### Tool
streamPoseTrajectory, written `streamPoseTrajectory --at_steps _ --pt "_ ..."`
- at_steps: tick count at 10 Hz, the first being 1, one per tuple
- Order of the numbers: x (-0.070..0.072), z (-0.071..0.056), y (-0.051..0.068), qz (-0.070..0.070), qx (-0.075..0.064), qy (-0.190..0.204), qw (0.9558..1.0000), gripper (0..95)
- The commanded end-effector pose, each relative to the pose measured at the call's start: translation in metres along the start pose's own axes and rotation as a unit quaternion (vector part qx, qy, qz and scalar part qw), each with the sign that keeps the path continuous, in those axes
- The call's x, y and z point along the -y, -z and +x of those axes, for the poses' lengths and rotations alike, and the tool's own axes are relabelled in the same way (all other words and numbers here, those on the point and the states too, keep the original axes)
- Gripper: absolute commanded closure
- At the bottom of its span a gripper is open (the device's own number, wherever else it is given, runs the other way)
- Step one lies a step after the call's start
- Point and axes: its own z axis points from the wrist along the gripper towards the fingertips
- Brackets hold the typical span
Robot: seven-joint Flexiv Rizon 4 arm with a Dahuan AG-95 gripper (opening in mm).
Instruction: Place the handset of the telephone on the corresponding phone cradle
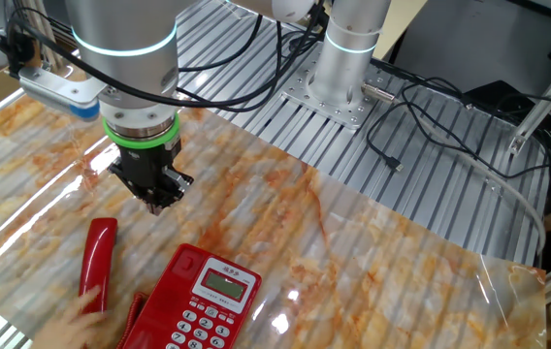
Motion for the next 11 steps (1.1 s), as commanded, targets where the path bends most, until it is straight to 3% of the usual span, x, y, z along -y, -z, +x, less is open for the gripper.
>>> streamPoseTrajectory --at_steps 1,4,7,11 --pt "0.0001 0.0007 0.0003 0.000 -0.002 -0.005 1.0000 95.0" --pt "-0.0002 0.0006 0.0003 0.001 0.001 -0.007 1.0000 95.0" --pt "-0.0003 0.0006 0.0004 0.003 -0.002 -0.059 0.9982 95.0" --pt "0.0000 0.0007 0.0014 0.006 0.002 -0.075 0.9972 95.0"
